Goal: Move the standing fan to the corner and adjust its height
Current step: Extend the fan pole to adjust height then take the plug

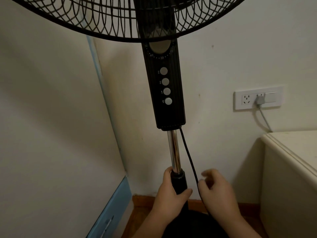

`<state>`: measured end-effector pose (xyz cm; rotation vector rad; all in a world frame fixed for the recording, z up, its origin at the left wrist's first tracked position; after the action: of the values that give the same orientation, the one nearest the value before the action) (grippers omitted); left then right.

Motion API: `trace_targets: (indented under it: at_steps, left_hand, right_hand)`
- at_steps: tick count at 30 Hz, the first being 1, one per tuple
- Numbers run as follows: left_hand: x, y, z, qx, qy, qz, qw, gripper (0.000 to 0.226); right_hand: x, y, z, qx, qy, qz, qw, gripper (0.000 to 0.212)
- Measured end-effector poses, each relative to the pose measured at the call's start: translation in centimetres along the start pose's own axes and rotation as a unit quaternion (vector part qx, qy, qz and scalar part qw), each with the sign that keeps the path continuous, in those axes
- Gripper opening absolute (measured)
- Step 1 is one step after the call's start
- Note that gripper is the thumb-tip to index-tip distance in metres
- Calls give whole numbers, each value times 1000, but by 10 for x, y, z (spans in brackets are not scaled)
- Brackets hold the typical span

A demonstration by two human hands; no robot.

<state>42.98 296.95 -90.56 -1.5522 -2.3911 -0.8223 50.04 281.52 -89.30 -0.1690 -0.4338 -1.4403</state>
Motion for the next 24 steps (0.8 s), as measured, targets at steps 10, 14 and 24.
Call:
trace_targets:
  at_steps: [10,14,24]
  left_hand:
    - [-39,-22,4,162,217,271,924,11]
    - [-53,-9,-23,141,37,126,981,43]
    - [-89,11,-39,76,-166,-49,982,20]
  right_hand:
    - [-27,1,-28,-25,0,142,990,18]
    - [-16,2,-36,-23,35,163,986,19]
    - [7,8,-58,-32,91,174,980,11]
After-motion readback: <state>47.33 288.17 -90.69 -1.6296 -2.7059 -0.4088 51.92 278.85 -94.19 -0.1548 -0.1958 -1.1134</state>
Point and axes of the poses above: each hand's wrist, its own y-axis towards the middle knuckle, its own x-axis out of the back of the hand, z = x × y, the point moved 8 cm from there along y, towards the middle knuckle, and after that the axes turned 12 degrees about -x, right-handed, at the moved point
